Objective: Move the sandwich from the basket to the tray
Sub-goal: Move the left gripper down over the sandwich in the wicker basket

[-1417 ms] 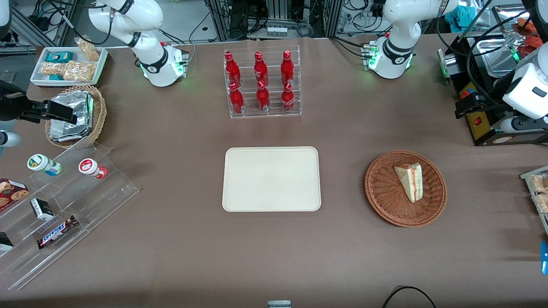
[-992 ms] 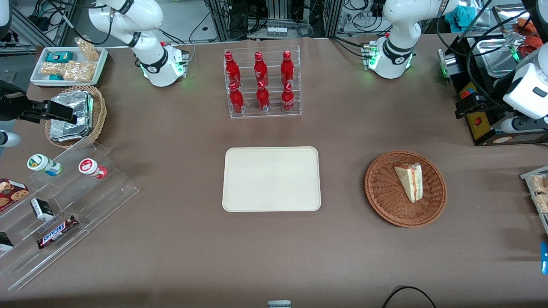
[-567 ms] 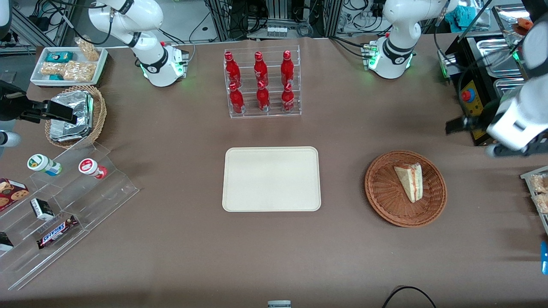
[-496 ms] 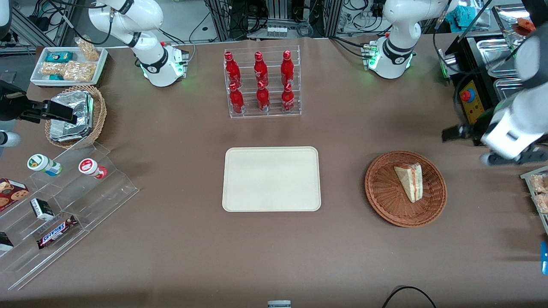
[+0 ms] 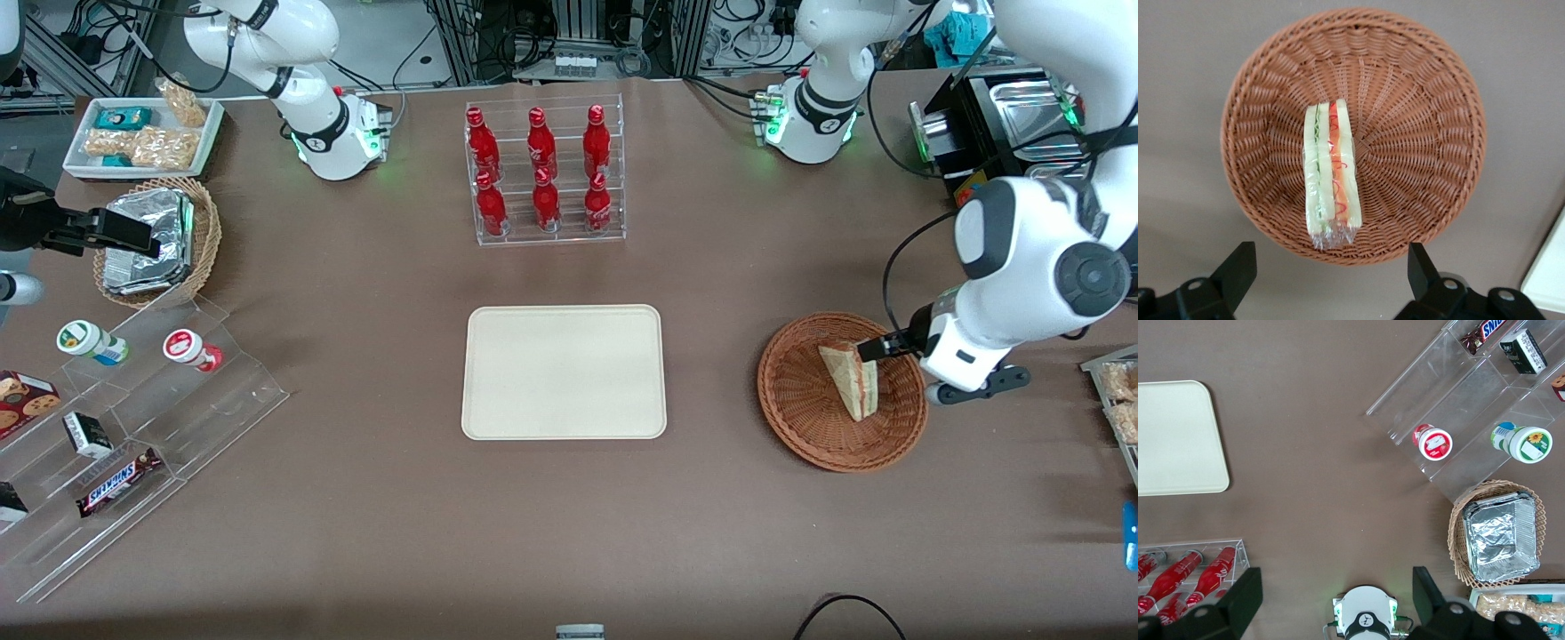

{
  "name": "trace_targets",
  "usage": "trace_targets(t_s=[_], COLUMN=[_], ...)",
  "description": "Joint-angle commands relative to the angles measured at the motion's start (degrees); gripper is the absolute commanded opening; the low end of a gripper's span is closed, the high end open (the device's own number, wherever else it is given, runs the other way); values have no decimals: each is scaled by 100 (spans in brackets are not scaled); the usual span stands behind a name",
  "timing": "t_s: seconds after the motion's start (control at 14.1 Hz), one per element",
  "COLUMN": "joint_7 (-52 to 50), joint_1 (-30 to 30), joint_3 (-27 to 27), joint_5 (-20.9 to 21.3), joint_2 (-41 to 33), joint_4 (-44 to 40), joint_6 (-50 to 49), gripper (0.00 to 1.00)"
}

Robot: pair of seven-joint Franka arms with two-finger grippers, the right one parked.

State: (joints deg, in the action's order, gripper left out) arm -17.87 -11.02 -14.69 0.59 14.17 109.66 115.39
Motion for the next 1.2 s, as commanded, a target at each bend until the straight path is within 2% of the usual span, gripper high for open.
trace_targets(t_s=[0.0,0.21,1.13], joint_7=[-147,-164,-269], joint_1=[-32,-49,-67], joint_3=[-8,1,159], joint_5=[11,2,20], joint_2=[138,296,587], joint_4=[361,592,1136], joint_6=[578,1212,1917], gripper=[100,100,100])
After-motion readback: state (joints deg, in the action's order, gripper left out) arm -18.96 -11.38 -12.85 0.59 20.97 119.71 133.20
